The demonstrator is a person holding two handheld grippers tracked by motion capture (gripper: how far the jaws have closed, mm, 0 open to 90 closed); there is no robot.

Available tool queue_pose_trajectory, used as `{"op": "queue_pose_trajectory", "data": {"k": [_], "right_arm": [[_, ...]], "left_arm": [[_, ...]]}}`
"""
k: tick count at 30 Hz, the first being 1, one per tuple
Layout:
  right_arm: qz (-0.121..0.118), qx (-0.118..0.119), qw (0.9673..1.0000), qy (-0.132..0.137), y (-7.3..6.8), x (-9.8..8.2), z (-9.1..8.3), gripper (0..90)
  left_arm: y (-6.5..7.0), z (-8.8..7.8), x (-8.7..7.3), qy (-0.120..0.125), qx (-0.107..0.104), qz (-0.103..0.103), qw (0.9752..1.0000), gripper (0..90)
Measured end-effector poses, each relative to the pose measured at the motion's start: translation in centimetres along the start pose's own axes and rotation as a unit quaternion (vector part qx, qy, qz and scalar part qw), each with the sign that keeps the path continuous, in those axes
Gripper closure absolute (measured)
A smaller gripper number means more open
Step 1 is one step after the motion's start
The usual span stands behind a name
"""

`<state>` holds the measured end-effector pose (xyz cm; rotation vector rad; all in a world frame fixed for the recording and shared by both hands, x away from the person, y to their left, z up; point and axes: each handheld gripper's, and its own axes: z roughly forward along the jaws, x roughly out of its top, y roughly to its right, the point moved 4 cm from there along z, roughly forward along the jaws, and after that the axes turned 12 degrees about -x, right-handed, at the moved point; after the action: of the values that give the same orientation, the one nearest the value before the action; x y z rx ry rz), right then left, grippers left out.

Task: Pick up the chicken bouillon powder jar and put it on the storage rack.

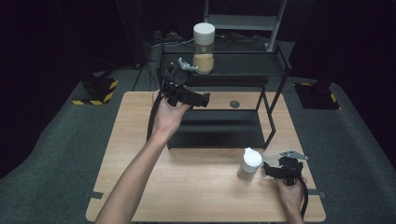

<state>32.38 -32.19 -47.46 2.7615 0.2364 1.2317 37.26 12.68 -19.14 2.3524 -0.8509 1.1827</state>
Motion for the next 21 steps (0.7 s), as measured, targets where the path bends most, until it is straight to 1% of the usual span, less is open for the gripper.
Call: {"op": "queue_pose_trajectory", "data": {"k": [4,8,9,10,11,15,18,21], "right_arm": [[0.000,0.000,1.0000,0.000,0.0,0.0,0.0,3.8],[0.000,0.000,1.0000,0.000,0.0,0.0,0.0,3.8],[0.000,0.000,1.0000,0.000,0.0,0.0,0.0,3.8],[0.000,0.000,1.0000,0.000,0.0,0.0,0.0,3.8],[0.000,0.000,1.0000,0.000,0.0,0.0,0.0,3.8],[0.000,0.000,1.0000,0.000,0.0,0.0,0.0,3.8],[0.000,0.000,1.0000,0.000,0.0,0.0,0.0,3.8],[0.000,0.000,1.0000,0.000,0.0,0.0,0.0,3.8]], "left_arm": [[0.0,0.1,-0.7,0.001,-0.003,-0.002,1.0000,1.4],[-0.1,0.5,-1.7,0.000,-0.006,-0.001,1.0000,1.6],[-0.1,0.5,-1.7,0.000,-0.006,-0.001,1.0000,1.7],[-0.2,0.7,-2.2,0.001,-0.012,-0.004,0.9999,1.8],[-0.2,0.7,-2.2,0.001,-0.012,-0.004,0.9999,1.9],[-0.2,1.2,-3.4,0.002,-0.020,-0.007,0.9998,2.1],[-0.3,1.4,-4.3,0.003,-0.021,-0.010,0.9997,2.3],[-0.3,1.6,-4.7,0.004,-0.021,-0.012,0.9997,2.5]]}}
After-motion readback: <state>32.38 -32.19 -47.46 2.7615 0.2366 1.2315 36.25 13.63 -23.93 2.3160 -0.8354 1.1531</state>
